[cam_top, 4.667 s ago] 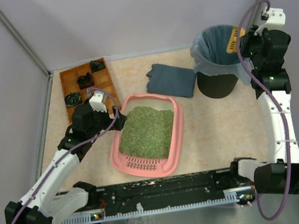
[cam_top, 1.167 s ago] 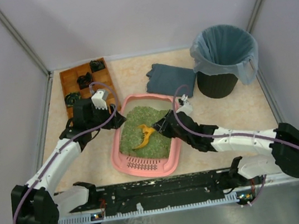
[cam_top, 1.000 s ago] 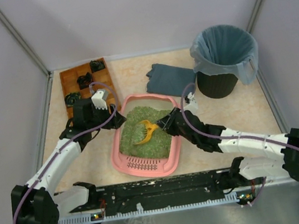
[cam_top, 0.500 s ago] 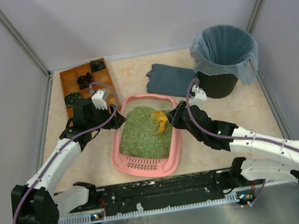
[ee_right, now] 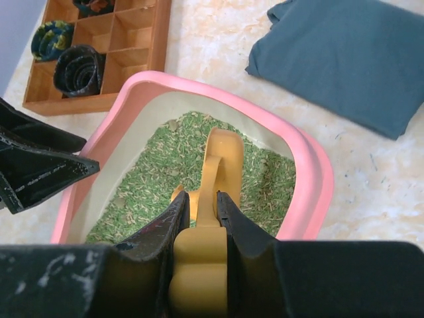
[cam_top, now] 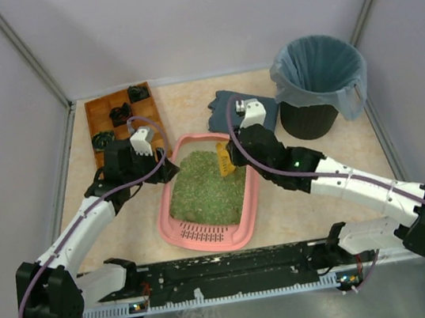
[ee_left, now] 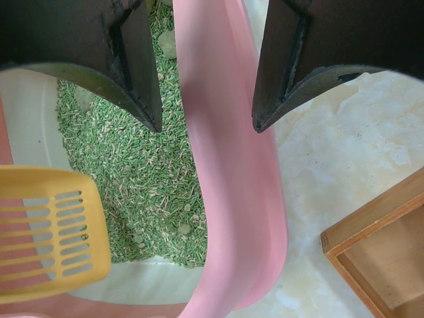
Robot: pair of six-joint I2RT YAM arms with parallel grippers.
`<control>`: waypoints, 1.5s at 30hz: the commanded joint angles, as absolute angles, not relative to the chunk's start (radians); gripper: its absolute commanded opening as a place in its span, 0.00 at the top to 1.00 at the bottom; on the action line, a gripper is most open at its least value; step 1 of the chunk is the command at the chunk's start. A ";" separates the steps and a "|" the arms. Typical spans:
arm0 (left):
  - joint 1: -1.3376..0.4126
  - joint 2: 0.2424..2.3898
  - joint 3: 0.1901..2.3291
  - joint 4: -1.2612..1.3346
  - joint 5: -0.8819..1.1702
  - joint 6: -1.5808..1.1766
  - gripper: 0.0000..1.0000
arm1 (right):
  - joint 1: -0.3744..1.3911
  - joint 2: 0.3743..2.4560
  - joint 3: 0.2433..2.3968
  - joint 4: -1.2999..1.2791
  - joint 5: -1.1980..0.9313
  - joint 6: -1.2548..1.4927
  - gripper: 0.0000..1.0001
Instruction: Clean the litter box
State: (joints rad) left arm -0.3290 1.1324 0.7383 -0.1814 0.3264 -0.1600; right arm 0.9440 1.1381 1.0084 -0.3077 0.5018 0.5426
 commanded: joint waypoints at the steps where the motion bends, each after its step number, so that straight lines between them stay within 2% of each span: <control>1: -0.323 1.138 0.774 -0.183 0.341 -0.153 0.38 | 0.941 1.193 1.154 -0.414 0.475 0.404 1.00; 9: -0.324 1.141 0.776 -0.186 0.342 -0.152 0.38 | 0.940 1.375 1.356 -0.702 0.422 0.520 1.00; 14: -0.324 1.140 0.774 -0.187 0.336 -0.151 0.38 | 0.940 1.452 1.370 -0.758 0.417 0.580 1.00; 19: -0.324 1.146 0.775 -0.189 0.340 -0.150 0.38 | 0.941 1.479 1.267 -0.639 0.339 0.658 1.00; 26: -0.324 1.152 0.776 -0.190 0.343 -0.150 0.39 | 0.939 1.413 0.990 -0.210 0.092 0.860 1.00; 34: -0.323 1.155 0.777 -0.190 0.345 -0.150 0.39 | 0.940 1.378 0.819 0.057 0.042 1.059 1.00; 45: -0.324 1.155 0.776 -0.192 0.347 -0.149 0.39 | 0.925 1.346 0.826 -0.009 0.202 1.050 1.00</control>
State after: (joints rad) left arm -0.3290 1.1503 0.7433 -0.1890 0.3271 -0.1596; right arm 0.9169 1.3636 0.8040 0.0120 0.2161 1.0237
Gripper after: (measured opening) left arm 0.605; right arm 0.208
